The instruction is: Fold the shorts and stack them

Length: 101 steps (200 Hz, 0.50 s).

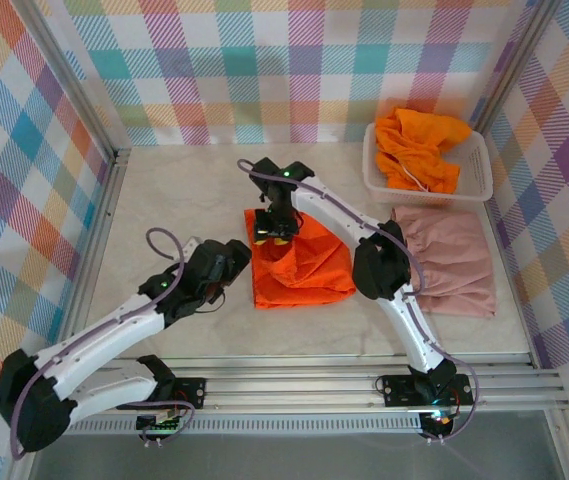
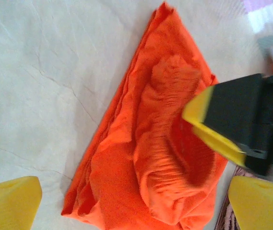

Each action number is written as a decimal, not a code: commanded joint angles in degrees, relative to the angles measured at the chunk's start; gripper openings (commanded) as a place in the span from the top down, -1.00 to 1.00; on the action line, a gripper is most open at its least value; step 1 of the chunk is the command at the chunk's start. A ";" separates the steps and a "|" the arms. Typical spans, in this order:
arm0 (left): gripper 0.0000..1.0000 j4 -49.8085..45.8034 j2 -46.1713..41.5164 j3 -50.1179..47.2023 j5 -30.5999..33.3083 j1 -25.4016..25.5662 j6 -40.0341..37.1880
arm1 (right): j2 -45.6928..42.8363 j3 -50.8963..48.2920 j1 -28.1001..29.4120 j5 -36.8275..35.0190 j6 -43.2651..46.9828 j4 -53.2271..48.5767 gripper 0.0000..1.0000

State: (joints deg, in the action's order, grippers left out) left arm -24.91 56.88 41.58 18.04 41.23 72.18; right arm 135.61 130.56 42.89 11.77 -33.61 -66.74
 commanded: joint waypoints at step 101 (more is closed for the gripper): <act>-1.00 13.73 8.59 10.65 -20.14 -4.01 -11.65 | -38.22 -47.62 -16.32 16.52 -7.62 41.24 -0.82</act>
State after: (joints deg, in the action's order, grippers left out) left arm -20.69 58.30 47.90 9.26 37.67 64.51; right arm 96.55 87.42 30.72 29.39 -41.80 -27.88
